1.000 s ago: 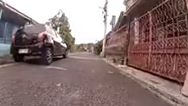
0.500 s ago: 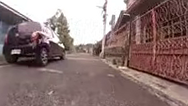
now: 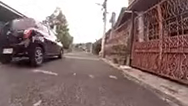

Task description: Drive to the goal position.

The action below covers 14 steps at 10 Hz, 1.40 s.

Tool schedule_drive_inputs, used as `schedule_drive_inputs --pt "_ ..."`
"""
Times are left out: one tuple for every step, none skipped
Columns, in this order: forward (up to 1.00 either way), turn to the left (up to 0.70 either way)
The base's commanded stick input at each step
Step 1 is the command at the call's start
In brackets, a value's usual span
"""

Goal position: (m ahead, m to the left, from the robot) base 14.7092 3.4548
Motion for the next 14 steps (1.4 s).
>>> schedule_drive_inputs --pt "0.7 0.0" --pt "0.7 0.0" --pt "0.7 0.0" --pt "0.7 0.0" --pt "0.7 0.0" --pt "0.7 0.0" --pt "0.7 0.0" --pt "0.7 0.0" --pt "0.7 0.0" --pt "0.7 0.0" --pt "0.7 0.0" --pt "0.7 0.0" --pt "0.7 0.0" --pt "0.7 0.0"
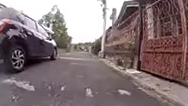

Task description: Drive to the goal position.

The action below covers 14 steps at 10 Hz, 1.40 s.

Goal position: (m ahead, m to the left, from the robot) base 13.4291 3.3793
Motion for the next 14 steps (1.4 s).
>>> schedule_drive_inputs --pt "0.7 0.0" --pt "0.7 0.0" --pt "0.7 0.0" --pt "0.7 0.0" --pt "0.7 0.0" --pt "0.7 0.0" --pt "0.7 0.0" --pt "0.7 0.0" --pt "0.7 0.0" --pt "0.7 0.0" --pt "0.7 0.0" --pt "0.7 0.0" --pt "0.7 0.0" --pt "0.7 0.0"
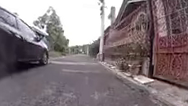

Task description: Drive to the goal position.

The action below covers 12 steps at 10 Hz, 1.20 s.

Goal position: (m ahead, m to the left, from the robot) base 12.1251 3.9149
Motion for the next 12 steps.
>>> schedule_drive_inputs --pt "0.7 0.0" --pt "0.7 0.0" --pt "0.7 0.0" --pt "0.7 0.0" --pt "0.7 0.0" --pt "0.7 0.0" --pt "0.7 0.0" --pt "0.7 0.0" --pt "0.7 0.0" --pt "0.7 0.0" --pt "0.7 0.0" --pt "0.7 0.0"
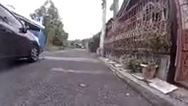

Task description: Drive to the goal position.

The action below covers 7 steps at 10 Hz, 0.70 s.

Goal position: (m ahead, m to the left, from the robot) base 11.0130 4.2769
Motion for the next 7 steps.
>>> schedule_drive_inputs --pt "0.7 0.0" --pt "0.7 0.0" --pt "0.7 0.0" --pt "0.7 0.0" --pt "0.7 0.09" --pt "0.7 0.19" --pt "0.7 0.29"
